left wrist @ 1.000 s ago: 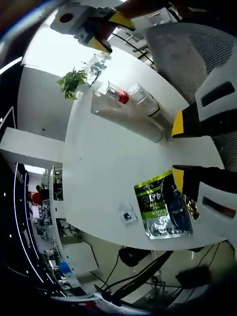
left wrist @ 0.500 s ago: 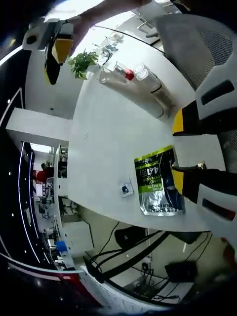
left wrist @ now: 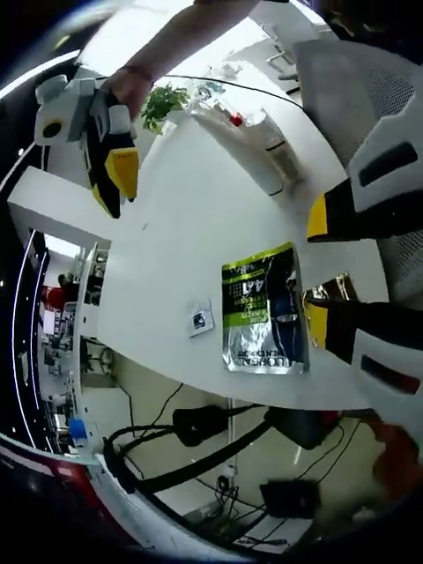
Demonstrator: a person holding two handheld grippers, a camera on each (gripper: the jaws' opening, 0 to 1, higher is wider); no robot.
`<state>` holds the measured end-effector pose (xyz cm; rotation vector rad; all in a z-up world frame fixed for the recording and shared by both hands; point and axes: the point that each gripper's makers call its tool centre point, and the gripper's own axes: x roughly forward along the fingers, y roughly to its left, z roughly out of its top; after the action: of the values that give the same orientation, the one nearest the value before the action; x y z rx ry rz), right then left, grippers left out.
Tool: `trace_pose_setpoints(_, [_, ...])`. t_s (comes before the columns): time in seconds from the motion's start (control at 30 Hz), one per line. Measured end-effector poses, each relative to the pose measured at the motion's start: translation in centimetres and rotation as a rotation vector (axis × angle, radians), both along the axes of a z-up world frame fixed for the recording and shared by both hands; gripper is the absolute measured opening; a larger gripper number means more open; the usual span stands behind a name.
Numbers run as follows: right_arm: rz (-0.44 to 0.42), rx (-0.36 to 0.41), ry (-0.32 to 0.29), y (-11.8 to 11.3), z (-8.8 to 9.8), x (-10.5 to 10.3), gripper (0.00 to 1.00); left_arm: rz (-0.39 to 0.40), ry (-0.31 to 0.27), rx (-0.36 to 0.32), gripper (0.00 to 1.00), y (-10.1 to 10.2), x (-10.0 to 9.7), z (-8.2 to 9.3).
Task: Arrange the skincare products in the storage area until every visible bottle or jar stands upright without overlapping.
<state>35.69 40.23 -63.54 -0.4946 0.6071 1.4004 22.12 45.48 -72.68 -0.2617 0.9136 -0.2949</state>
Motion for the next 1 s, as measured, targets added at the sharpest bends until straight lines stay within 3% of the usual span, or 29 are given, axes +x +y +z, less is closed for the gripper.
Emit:
trace_pose_setpoints(0.1, [0.007,-0.039,0.087,1.0,-2.4,0.2,0.23,0.019,0.056,-0.029,0.28,0.7,-0.1,-1.4])
trace_pose_setpoints(0.23, [0.006,-0.106,0.145,2.2,-5.8,0.8,0.23,0.050,0.089,-0.045,0.29,1.7,0.2,-2.7])
trace_pose_setpoints(0.33, [0.015,-0.163,0.146,3.0,-8.1,2.3,0.23,0.100,0.115,-0.111,0.29,1.7,0.6,-3.1])
trace_pose_setpoints(0.43, [0.048,-0.253,0.135,3.0,-10.5,2.0,0.23,0.102,0.125,-0.134,0.30,1.2,1.2,-3.4])
trace_pose_setpoints(0.6, [0.100,-0.315,0.112,3.8,-12.5,0.4,0.23,0.053,0.186,-0.141,0.30,-0.4,1.3,-4.6])
trace_pose_setpoints(0.77, [0.118,-0.361,0.106,4.3,-14.0,0.6,0.22,0.086,0.202,-0.204,0.31,-0.8,2.5,-4.4])
trace_pose_setpoints(0.9, [0.115,-0.391,0.118,4.7,-15.0,1.2,0.22,0.080,0.244,-0.154,0.31,-0.6,2.6,-5.4])
trace_pose_setpoints(1.0, [0.114,-0.399,0.123,5.0,-15.6,1.5,0.21,0.083,0.251,-0.165,0.32,-1.0,2.9,-5.6])
